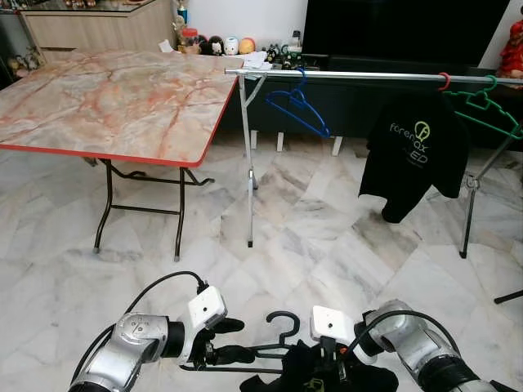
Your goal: Hang hanger
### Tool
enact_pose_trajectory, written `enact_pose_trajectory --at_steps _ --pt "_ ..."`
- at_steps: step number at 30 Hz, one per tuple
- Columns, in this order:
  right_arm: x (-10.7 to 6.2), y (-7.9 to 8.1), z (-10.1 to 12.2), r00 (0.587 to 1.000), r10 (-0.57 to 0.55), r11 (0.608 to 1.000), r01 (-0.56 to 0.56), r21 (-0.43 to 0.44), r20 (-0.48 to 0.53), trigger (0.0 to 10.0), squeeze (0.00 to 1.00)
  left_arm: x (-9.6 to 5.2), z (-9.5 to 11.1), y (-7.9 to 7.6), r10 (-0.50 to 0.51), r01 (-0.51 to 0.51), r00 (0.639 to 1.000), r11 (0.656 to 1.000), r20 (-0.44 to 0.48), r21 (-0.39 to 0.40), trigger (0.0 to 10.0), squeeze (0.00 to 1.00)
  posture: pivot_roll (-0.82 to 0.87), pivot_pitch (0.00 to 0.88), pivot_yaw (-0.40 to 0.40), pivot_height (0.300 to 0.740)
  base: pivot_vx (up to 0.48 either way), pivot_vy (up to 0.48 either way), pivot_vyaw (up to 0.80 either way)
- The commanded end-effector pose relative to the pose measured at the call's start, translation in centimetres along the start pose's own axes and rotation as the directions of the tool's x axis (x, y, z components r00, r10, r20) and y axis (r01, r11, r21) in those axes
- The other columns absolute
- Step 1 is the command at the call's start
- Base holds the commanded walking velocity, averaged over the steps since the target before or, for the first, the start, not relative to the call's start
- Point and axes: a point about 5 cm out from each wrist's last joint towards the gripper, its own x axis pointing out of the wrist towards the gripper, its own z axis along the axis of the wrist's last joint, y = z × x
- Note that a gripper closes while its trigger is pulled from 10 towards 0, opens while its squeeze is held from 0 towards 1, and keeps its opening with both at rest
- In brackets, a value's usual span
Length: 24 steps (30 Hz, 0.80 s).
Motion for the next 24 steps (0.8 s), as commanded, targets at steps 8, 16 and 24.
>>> enact_pose_trajectory --at_steps 8,16,24 --pt "0.0 -0.9 2.3 0.999 -0.032 0.997 0.035 -0.066 0.042 10.0 0.0 0.3 0.3 -0.2 -0.019 0.021 0.999 0.999 -0.039 0.038 10.0 0.0 0.03 0.04 -0.004 0.74 0.0 0.0 0.0" --pt "0.3 -1.2 2.9 0.997 -0.054 0.995 0.059 -0.084 0.054 10.0 0.0 0.4 0.5 -0.3 -0.024 0.026 0.998 0.999 -0.05 0.042 10.0 0.0 0.03 0.028 -0.002 0.74 0.0 0.0 0.0" --pt "1.0 -0.7 3.3 0.999 -0.006 0.994 0.011 -0.106 0.045 10.0 0.0 0.9 0.7 0.0 -0.006 0.008 0.999 0.999 -0.047 0.053 9.2 0.0 0.03 0.023 -0.001 0.74 0.0 0.0 0.0"
